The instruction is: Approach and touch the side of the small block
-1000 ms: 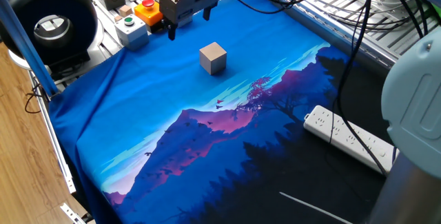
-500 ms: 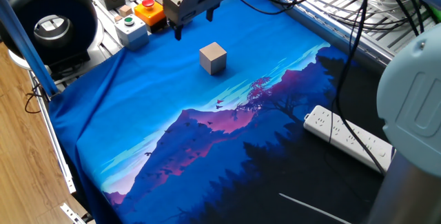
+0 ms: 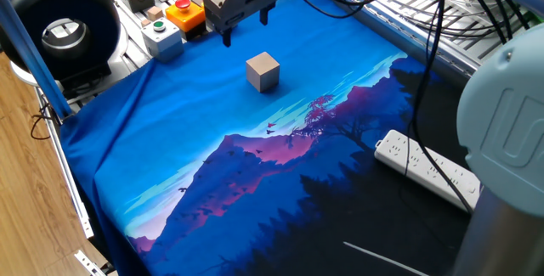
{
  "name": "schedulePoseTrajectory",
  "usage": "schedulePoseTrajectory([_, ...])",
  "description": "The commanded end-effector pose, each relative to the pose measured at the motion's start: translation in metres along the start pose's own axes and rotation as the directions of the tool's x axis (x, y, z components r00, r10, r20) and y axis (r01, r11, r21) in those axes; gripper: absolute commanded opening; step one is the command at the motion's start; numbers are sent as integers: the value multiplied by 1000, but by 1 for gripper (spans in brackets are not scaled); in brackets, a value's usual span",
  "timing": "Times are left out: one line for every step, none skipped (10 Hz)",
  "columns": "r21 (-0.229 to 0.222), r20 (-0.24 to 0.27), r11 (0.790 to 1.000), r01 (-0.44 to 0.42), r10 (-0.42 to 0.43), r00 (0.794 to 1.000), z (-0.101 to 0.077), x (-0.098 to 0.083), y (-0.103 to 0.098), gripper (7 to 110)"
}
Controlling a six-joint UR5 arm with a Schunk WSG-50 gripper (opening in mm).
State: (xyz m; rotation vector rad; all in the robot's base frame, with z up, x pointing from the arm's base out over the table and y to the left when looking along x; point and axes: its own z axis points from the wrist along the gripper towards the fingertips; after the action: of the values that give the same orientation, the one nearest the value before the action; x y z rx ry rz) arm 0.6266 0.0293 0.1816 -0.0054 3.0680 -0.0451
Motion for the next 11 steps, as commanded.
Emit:
schedulePoseTrajectory([-17, 4, 1000, -22, 22, 1000, -1, -4, 3, 7])
schedulePoseTrajectory([-24, 4, 999, -21, 21, 1000, -1, -4, 4, 7])
schedulePoseTrajectory([-4, -17, 1000, 12, -12, 1000, -1, 0, -1, 7])
schedulePoseTrajectory([-19, 7, 997, 79, -79, 997, -2, -7, 0, 7])
schedulePoseTrajectory([-52, 15, 994, 92, -91, 996, -2, -8, 8, 66])
schedulePoseTrajectory([-70, 28, 992, 101, -99, 995, -1, -11, 13, 66])
schedulePoseTrajectory([-72, 37, 991, 110, -108, 994, -1, -13, 14, 66])
schedulePoseTrajectory([-64, 41, 991, 117, -114, 993, 0, -15, 12, 88])
schedulePoseTrajectory([-66, 44, 990, 122, -120, 992, 0, -16, 12, 88])
schedulePoseTrajectory([-72, 47, 990, 124, -120, 992, 0, -16, 14, 107])
schedulePoseTrajectory([-76, 49, 989, 125, -121, 991, 0, -16, 15, 107])
